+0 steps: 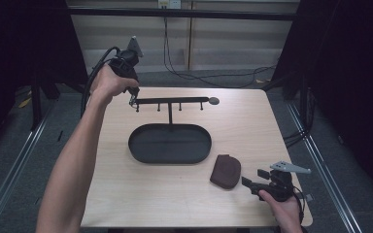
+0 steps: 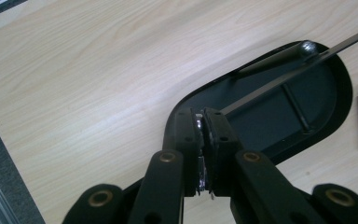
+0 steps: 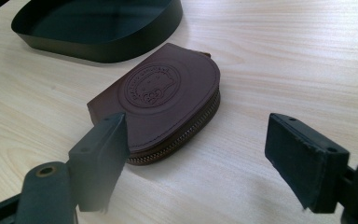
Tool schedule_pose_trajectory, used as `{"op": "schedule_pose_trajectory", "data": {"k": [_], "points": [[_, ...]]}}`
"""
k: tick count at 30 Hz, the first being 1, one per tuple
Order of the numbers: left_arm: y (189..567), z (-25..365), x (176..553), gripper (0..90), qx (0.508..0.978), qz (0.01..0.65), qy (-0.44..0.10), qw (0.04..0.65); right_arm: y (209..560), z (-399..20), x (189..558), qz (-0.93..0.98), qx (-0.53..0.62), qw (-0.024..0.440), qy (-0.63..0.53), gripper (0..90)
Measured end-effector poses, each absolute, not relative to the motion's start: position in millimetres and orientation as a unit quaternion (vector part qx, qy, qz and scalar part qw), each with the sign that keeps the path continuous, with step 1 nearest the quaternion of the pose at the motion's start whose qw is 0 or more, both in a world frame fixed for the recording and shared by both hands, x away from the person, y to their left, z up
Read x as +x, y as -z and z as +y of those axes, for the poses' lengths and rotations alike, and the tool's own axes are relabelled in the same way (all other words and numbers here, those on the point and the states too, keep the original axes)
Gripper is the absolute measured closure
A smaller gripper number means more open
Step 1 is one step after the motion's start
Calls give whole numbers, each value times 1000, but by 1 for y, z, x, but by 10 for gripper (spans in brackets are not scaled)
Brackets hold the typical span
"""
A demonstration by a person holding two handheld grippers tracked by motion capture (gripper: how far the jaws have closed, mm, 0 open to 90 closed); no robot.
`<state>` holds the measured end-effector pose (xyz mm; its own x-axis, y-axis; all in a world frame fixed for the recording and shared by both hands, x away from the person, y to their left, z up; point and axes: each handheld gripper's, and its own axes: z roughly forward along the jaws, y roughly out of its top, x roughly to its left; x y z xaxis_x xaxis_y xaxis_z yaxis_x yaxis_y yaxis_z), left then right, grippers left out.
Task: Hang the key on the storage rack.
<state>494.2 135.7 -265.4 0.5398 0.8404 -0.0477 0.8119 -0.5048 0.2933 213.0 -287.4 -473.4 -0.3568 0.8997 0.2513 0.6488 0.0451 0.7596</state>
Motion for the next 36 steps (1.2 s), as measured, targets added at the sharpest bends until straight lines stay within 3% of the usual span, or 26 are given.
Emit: {"op": "schedule_pose_trajectory", "data": {"k": [22,36], "points": [[266,151,486,835,869,468,-42,152,474,-286,214,709,547,148,-419,217],[265,170,462,750,871,463,-16,160,474,-286,215,710,548,147,-416,217]]}}
